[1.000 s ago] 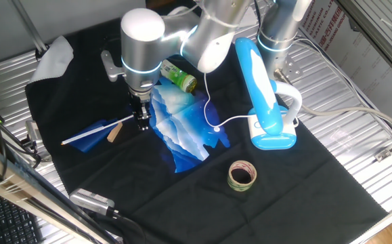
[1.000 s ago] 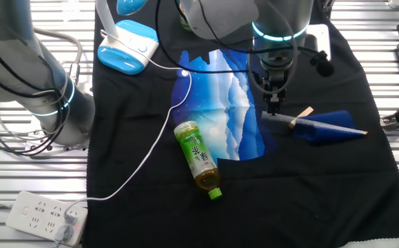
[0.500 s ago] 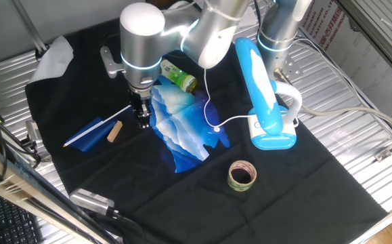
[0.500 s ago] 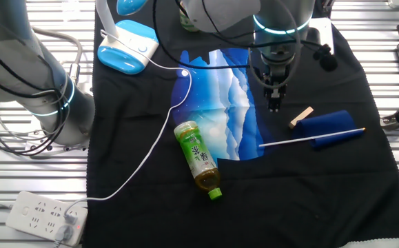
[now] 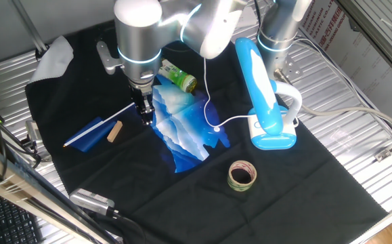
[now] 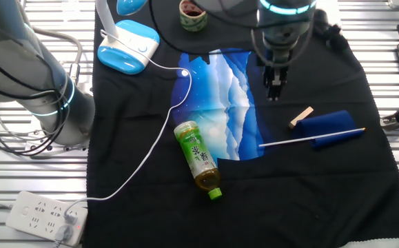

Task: Wave the flag

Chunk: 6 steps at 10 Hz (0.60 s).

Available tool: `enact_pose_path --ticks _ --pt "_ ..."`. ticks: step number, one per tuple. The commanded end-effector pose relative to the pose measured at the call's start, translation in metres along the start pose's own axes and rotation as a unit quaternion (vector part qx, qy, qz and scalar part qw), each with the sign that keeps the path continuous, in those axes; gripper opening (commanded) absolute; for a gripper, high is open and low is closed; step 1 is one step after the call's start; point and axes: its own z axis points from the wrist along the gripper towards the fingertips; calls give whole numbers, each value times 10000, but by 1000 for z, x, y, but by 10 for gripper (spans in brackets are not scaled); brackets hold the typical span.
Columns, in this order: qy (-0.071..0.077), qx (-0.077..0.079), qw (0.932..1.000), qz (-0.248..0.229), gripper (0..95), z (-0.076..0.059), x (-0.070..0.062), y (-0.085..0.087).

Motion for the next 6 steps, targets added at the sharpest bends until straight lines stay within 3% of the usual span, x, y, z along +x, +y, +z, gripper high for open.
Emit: enact_pose_path --ticks 1,3,6 --pt "55 -15 10000 -69 570 -4 -5 3" --pt "199 -25 9996 -215 570 -14 -13 8" --pt "255 -59 9986 -453 570 -15 -14 8"
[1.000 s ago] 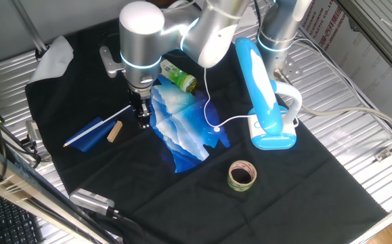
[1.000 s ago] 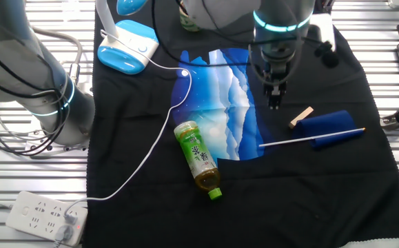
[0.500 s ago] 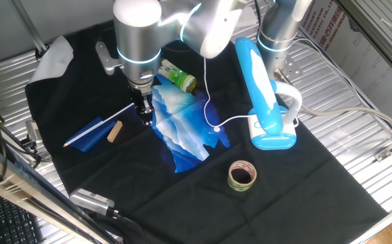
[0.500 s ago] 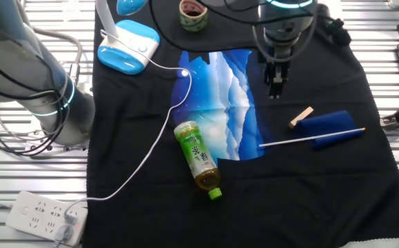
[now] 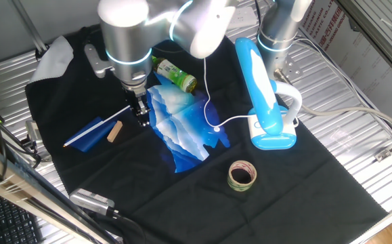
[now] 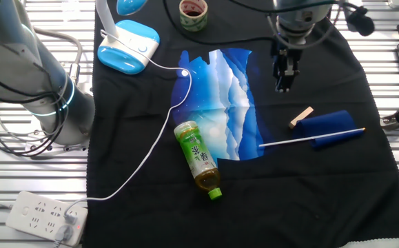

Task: Wave the flag

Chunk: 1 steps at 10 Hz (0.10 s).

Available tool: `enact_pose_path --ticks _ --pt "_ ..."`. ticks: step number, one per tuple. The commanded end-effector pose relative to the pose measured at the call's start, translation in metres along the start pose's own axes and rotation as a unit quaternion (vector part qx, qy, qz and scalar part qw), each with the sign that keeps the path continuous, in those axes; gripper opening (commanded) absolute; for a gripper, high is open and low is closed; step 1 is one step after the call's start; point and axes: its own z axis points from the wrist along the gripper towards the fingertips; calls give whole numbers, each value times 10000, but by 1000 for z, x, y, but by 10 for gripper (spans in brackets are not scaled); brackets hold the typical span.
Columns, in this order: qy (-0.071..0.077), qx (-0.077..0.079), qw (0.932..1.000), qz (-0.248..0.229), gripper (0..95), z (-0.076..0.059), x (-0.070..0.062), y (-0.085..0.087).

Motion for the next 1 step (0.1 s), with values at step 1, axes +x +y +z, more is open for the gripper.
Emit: enact_pose_path --ticks 1 --pt "63 3 9999 -144 570 0 1 0"
